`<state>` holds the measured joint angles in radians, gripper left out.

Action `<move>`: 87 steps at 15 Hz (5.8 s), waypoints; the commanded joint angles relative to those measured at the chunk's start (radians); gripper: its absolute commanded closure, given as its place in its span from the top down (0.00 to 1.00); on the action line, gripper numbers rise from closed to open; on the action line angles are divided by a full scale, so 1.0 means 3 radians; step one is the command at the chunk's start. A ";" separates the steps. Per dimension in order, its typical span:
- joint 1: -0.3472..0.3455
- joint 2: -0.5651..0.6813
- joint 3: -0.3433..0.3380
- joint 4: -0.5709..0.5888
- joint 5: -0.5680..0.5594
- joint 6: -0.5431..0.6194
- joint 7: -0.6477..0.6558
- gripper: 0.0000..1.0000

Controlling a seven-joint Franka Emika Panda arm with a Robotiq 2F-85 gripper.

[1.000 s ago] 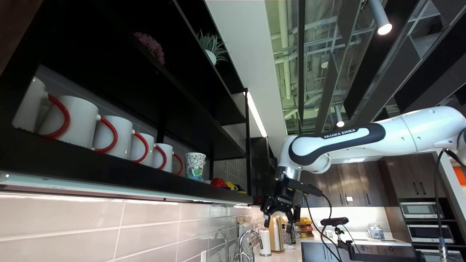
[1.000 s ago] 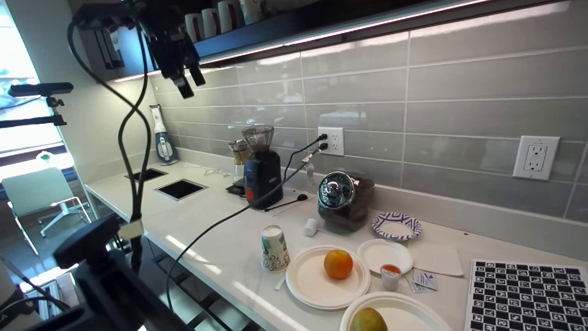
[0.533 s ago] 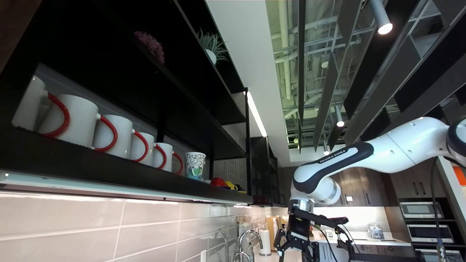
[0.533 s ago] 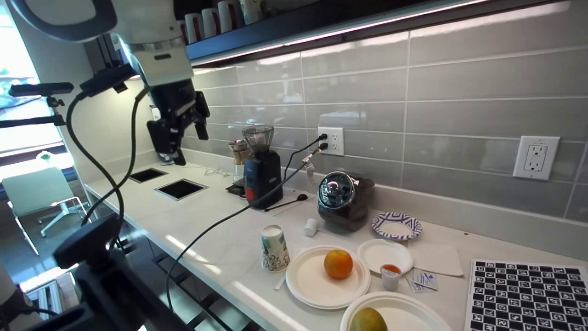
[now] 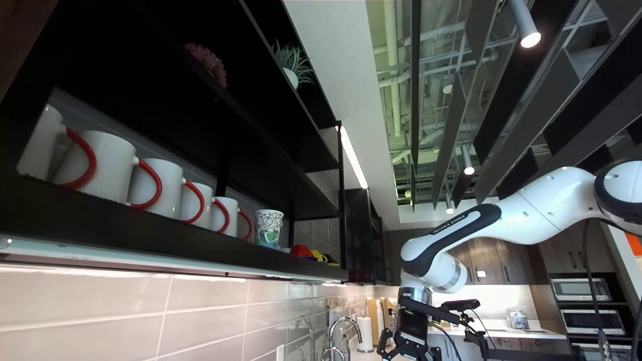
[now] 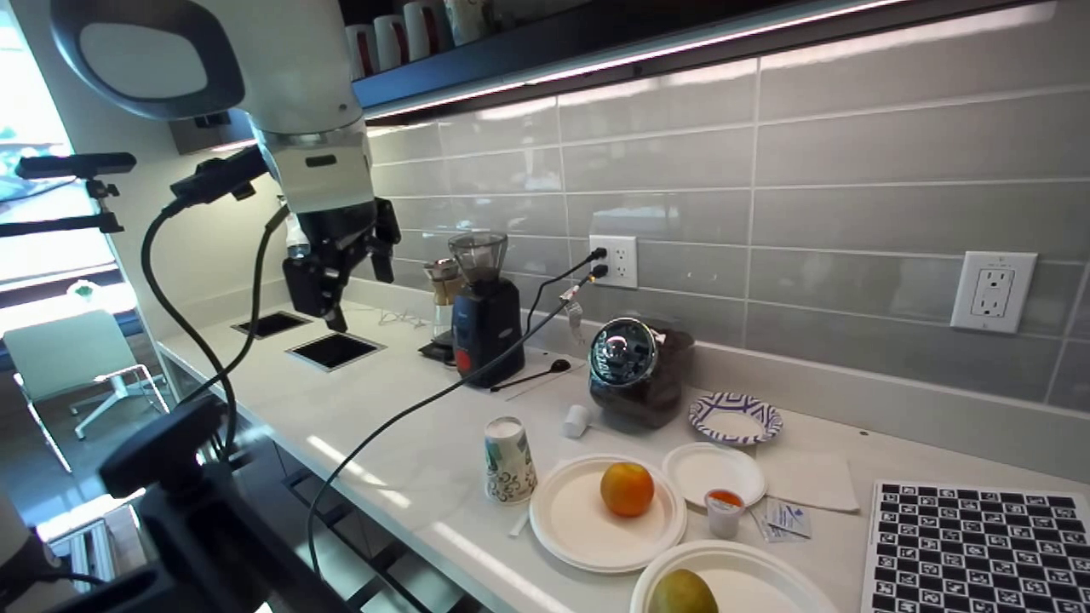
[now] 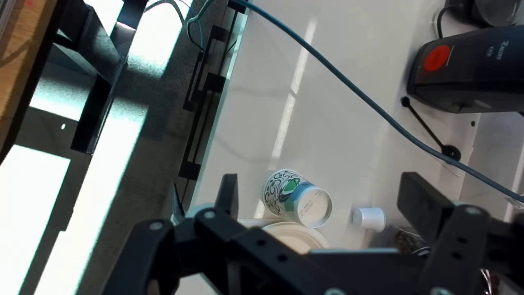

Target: Pick up the two cups from the counter and put them on the shelf

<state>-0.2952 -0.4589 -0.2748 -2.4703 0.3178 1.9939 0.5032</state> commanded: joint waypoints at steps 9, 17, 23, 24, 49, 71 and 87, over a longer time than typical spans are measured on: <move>-0.0203 0.1973 -0.0378 0.1071 0.1049 -0.0051 0.0244 1.00; -0.0331 0.3134 -0.0202 0.1990 0.1586 -0.0350 0.0199 1.00; -0.0364 0.3650 -0.0069 0.2401 0.1539 -0.0598 0.0204 1.00; -0.0370 0.3715 -0.0050 0.2457 0.1543 -0.0639 0.0199 1.00; -0.0514 0.4685 0.0147 0.3622 0.1628 -0.1717 0.0291 1.00; -0.0240 0.3782 -0.0042 0.2961 0.1384 -0.1430 -0.0060 0.37; 0.0220 0.1652 -0.0173 0.1216 0.0595 -0.0116 0.0188 0.37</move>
<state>-0.2549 0.2327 -0.3282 -1.9339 0.5638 1.8286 0.5345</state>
